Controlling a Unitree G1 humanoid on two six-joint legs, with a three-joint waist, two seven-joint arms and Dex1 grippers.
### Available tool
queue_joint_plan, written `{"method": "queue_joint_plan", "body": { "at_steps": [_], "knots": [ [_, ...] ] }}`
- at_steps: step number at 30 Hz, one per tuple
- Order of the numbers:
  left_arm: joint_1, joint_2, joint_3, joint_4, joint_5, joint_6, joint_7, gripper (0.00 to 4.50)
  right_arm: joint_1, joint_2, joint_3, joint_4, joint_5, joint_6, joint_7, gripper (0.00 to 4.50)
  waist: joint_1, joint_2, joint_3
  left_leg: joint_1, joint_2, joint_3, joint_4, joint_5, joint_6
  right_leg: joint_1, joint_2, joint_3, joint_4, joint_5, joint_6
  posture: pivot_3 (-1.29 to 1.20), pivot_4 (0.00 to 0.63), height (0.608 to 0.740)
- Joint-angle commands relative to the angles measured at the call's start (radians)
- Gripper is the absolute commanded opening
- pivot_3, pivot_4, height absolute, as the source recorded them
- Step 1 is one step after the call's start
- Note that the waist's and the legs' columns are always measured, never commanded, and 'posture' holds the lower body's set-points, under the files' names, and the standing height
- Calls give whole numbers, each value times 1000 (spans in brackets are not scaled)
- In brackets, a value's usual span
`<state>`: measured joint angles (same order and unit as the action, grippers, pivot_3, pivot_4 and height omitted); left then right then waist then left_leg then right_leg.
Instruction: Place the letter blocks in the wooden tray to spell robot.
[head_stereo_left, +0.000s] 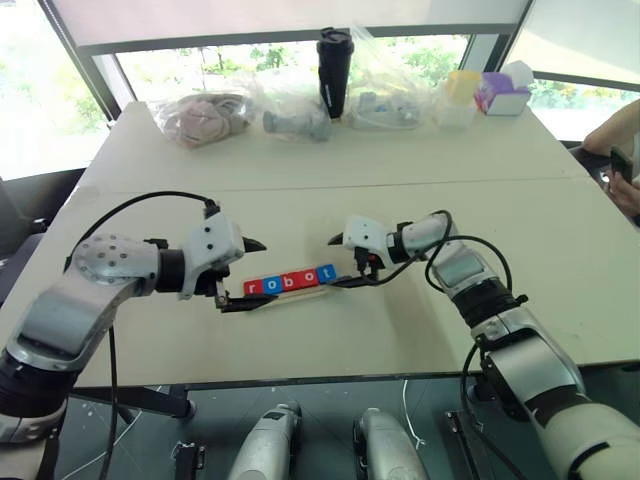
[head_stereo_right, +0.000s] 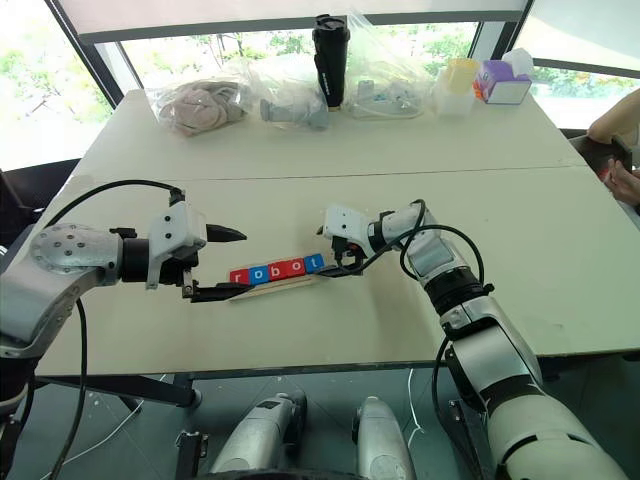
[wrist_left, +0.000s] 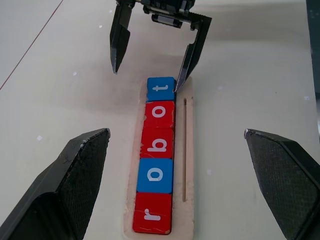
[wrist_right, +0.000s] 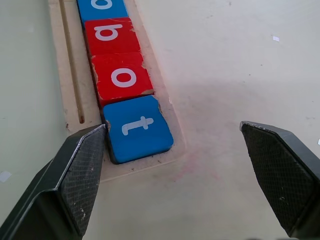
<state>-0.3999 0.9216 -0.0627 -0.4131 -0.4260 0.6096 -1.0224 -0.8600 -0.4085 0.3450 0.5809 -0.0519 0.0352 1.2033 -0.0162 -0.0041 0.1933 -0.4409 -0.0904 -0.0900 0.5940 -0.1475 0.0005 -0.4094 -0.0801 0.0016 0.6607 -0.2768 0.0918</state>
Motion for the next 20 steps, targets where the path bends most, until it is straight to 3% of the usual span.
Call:
{"method": "queue_joint_plan", "body": {
  "at_steps": [1, 7, 10, 16, 20],
  "knots": [
    [-3, 2, 26, -23, -12, 7, 2, 4500, 7, -7, -36, -105, 61, 50, 44, 4416, 0, 0, 0, 0, 0, 0, 0, 0, 0, 0, 0, 0, 0, 0, 0, 0, 150, 740],
    [35, 13, 110, 2, -79, 64, 3, 4500, 65, -49, -103, -367, 151, 231, 38, 4416, 1, 0, 0, 0, 0, 0, 0, 0, 0, -1, 0, 1, 1, 0, 0, 0, 150, 740],
    [126, 48, 194, -3, -88, 68, -2, 4500, 133, -93, -171, -579, 212, 386, -15, 4416, 2, 0, 0, -1, 0, 0, 0, 0, 0, -2, -1, 2, 1, 0, 0, 0, 150, 740],
    [377, 40, 415, -82, -169, 131, 16, 4500, 392, -243, -350, -990, 368, 726, -115, 4416, 9, 0, 0, -2, 0, 0, -2, -2, -1, -3, -3, 3, 0, -2, -4, 0, 150, 740],
    [475, -19, 499, -96, -192, 158, 89, 4500, 529, -275, -455, -1110, 427, 875, -224, 4416, 6, 0, 0, -2, 1, 1, -2, -2, -1, -2, -3, 3, -2, -3, -5, 0, 150, 740]
  ]
}}
